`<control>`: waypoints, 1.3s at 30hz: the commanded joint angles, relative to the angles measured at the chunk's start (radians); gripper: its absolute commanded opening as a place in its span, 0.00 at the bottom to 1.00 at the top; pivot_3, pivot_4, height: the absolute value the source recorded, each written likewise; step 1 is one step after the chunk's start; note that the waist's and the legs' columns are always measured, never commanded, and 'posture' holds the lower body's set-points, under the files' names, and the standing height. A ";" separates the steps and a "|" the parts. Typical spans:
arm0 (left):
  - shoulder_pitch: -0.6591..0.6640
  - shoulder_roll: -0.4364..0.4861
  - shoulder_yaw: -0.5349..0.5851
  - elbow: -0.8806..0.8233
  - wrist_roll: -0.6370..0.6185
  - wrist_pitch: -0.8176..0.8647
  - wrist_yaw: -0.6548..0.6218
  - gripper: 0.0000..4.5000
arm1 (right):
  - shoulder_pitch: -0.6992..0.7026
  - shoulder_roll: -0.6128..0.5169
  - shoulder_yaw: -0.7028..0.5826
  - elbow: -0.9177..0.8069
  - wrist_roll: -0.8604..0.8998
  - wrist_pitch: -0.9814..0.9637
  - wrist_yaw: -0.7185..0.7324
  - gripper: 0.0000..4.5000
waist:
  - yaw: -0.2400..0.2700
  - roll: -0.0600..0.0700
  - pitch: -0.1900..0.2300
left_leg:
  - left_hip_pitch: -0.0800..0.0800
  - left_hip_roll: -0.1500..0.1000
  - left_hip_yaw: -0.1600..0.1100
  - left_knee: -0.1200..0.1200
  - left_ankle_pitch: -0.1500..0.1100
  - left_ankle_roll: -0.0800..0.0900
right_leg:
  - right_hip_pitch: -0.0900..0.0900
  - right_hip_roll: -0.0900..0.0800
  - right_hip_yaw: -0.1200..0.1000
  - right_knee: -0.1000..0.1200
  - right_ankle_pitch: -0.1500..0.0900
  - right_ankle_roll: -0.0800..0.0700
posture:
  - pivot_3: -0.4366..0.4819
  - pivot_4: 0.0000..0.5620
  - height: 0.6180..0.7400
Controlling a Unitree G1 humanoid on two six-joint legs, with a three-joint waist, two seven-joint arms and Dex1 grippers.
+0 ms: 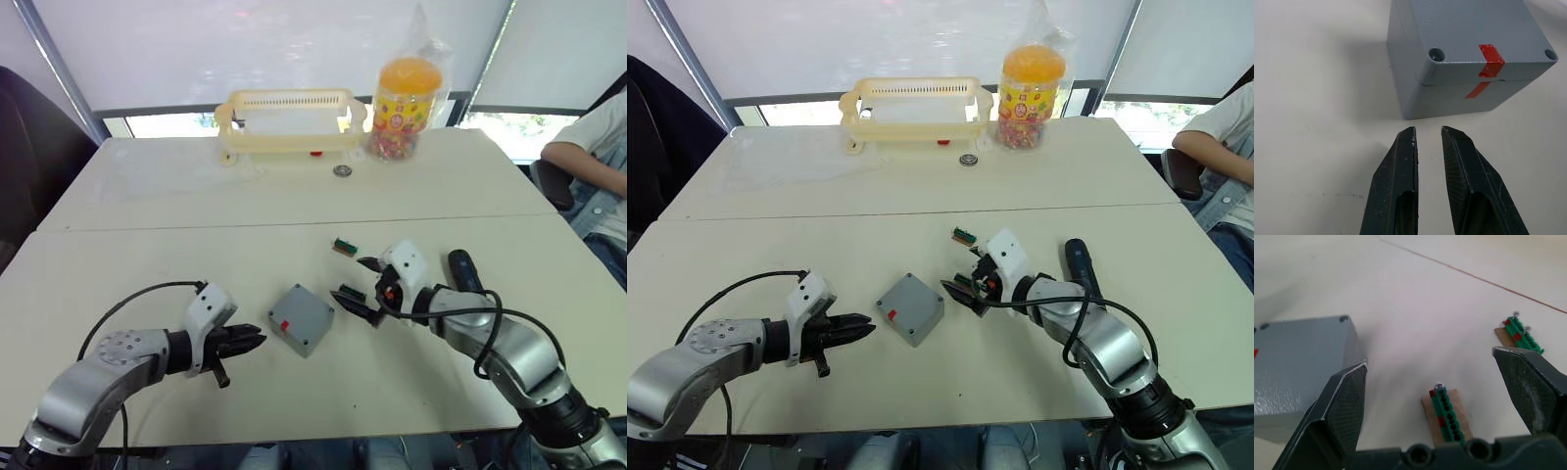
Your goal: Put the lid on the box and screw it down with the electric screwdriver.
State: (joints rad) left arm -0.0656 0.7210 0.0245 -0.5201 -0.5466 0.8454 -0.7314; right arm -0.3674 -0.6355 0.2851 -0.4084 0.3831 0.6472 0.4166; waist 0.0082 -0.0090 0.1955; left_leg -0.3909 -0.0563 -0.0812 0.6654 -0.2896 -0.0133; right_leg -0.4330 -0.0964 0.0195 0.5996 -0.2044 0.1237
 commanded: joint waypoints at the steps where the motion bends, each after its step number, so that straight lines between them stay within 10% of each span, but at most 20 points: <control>1: -0.022 -0.015 -0.003 0.002 0.006 -0.018 0.016 0.17 | -0.012 0.014 0.023 0.001 -0.071 -0.049 0.034 0.99 | 0.000 0.000 0.000 | 0.000 0.000 0.000 0.000 0.000 0.000 | 0.000 0.000 0.000 0.000 0.000 0.000 | 0.48 0.27 1.00; 39: -0.140 -0.074 -0.083 0.086 0.086 -0.091 0.005 0.17 | 0.161 0.074 -0.017 -0.205 -0.142 0.056 0.105 0.99 | 0.000 -0.001 -0.001 | 0.002 -0.001 -0.001 0.000 0.001 -0.002 | 0.000 0.000 0.000 0.006 0.000 0.000 | 0.48 0.27 1.00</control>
State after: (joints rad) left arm -0.1955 0.6521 -0.0565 -0.4077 -0.4599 0.7598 -0.7264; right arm -0.2070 -0.5712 0.2665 -0.5651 0.2395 0.7130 0.5174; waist 0.0085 -0.0095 0.1947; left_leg -0.3893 -0.0569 -0.0818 0.6658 -0.2884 -0.0154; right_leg -0.4332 -0.0964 0.0193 0.6052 -0.2043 0.1237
